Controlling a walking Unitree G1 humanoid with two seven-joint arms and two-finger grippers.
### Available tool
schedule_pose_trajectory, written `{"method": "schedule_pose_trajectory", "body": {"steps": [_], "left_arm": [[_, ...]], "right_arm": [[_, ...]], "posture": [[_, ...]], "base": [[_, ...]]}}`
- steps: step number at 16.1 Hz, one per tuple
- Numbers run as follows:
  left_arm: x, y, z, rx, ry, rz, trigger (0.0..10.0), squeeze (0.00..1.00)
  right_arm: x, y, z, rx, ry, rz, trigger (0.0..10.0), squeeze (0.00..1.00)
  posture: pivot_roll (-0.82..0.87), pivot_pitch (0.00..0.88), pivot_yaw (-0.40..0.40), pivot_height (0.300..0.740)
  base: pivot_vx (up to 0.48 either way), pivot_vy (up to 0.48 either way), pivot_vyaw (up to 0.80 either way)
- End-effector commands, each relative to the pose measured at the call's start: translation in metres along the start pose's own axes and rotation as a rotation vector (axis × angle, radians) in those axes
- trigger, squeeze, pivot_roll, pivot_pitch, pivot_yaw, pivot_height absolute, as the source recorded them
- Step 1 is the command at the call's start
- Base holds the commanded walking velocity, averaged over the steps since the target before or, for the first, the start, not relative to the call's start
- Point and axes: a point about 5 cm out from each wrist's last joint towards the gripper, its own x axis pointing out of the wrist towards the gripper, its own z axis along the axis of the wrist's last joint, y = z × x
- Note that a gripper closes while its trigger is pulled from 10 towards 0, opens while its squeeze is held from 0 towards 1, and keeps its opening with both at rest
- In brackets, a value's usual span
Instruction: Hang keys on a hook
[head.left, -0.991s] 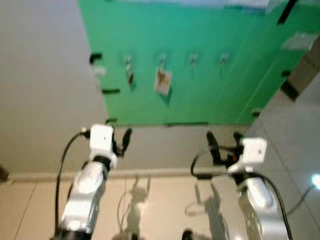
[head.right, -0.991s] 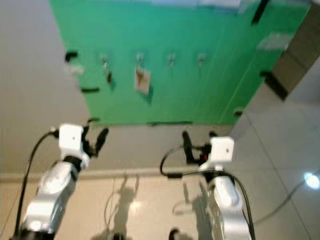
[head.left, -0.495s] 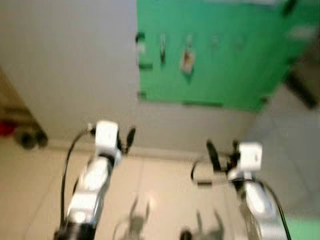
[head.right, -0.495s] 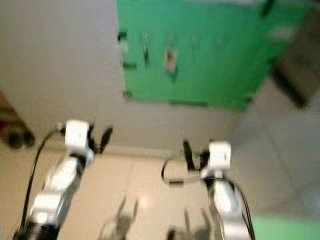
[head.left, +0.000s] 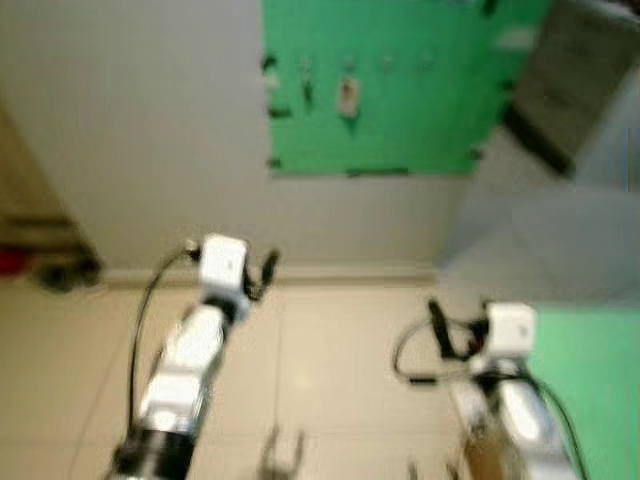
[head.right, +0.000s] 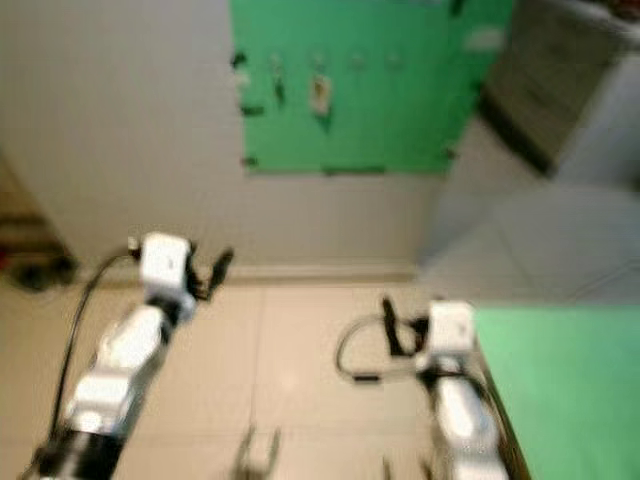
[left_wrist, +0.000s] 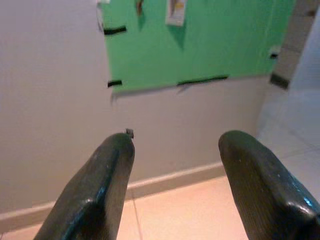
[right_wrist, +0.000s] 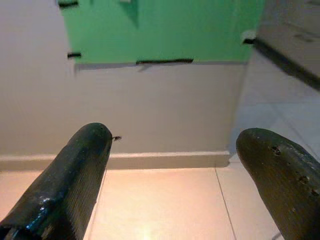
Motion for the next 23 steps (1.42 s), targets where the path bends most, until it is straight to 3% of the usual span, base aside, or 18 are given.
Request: {"method": "schedule_pose_trajectory", "body": {"steps": [1,5,9,11,12,13,15,16,17,18,19,20,21,23], "left_arm": [[0.003,-0.003,-0.004,0.01,0.032,-0.006,10.0,0.0],[0.006,-0.016,-0.008,0.021,0.041,-0.087,10.0,0.0],[0.003,-0.007,-0.012,-0.053,0.037,-0.077,10.0,0.0],[-0.028,0.005,-0.026,-0.049,0.042,-0.061,10.0,0.0],[-0.049,0.008,-0.041,-0.001,0.081,-0.102,10.0,0.0],[-0.053,0.007,-0.045,0.013,0.089,-0.117,10.0,0.0],[-0.039,0.004,-0.05,0.017,0.096,-0.099,10.0,0.0],[-0.025,0.009,-0.051,0.045,0.076,-0.025,10.0,0.0],[-0.025,0.012,-0.047,0.064,0.018,0.02,10.0,0.0],[-0.03,0.017,-0.035,0.143,-0.09,0.054,10.0,0.0],[-0.032,0.019,-0.032,0.174,-0.118,0.069,10.0,0.0],[-0.035,0.022,-0.035,0.146,-0.101,0.098,10.0,0.0],[-0.03,0.023,-0.049,0.037,0.011,0.102,10.0,0.0],[-0.015,0.019,-0.036,0.066,-0.043,0.075,10.0,0.0]], "right_arm": [[-0.002,0.001,-0.001,-0.035,0.007,0.005,10.0,0.0],[-0.022,-0.005,-0.007,-0.023,0.015,-0.062,10.0,0.0],[-0.029,-0.016,0.003,0.047,-0.059,-0.203,10.0,0.0],[-0.035,-0.023,0.007,0.011,-0.074,-0.249,10.0,0.0],[-0.036,-0.025,0.006,-0.007,-0.061,-0.236,10.0,0.0],[-0.036,-0.025,0.006,-0.012,-0.06,-0.233,10.0,0.0],[-0.029,-0.026,0.011,-0.038,-0.071,-0.21,10.0,0.0],[-0.027,-0.027,0.014,-0.051,-0.1,-0.213,10.0,0.0],[-0.027,-0.028,0.016,-0.055,-0.129,-0.221,10.0,0.0],[-0.029,-0.029,0.019,-0.079,-0.172,-0.236,10.0,0.0],[-0.029,-0.029,0.019,-0.085,-0.182,-0.242,10.0,0.0],[-0.03,-0.032,0.018,-0.054,-0.186,-0.281,10.0,0.0],[-0.029,-0.035,0.013,-0.033,-0.159,-0.306,10.0,0.0],[-0.026,-0.038,0.007,-0.013,-0.127,-0.328,10.0,0.0]], "posture": [[-0.08,0.0,0.05,0.74],[-0.13,0.0,0.082,0.74],[-0.14,0.0,0.095,0.74],[-0.14,0.0,0.094,0.74],[-0.12,0.0,0.083,0.74],[-0.12,0.0,0.081,0.74],[-0.1,0.0,0.059,0.74],[-0.1,0.0,0.055,0.74],[-0.1,0.0,0.051,0.74],[-0.09,0.0,0.045,0.74],[-0.1,0.0,0.046,0.74],[-0.09,0.0,0.043,0.74],[-0.09,0.0,0.042,0.74],[-0.1,0.0,0.043,0.74]], "base": [[0.0,0.0,0.0],[0.0,0.0,-0.17],[0.0,0.36,-0.8],[0.0,0.48,-0.8],[0.0,0.48,-0.8],[0.0,0.48,-0.8],[0.0,0.471,-0.8],[0.0,0.0,-0.8],[0.0,0.0,-0.8],[0.0,0.0,-0.8],[0.0,0.0,-0.8],[0.0,0.0,-0.8],[0.0,0.0,-0.8],[0.0,0.0,-0.8]]}}
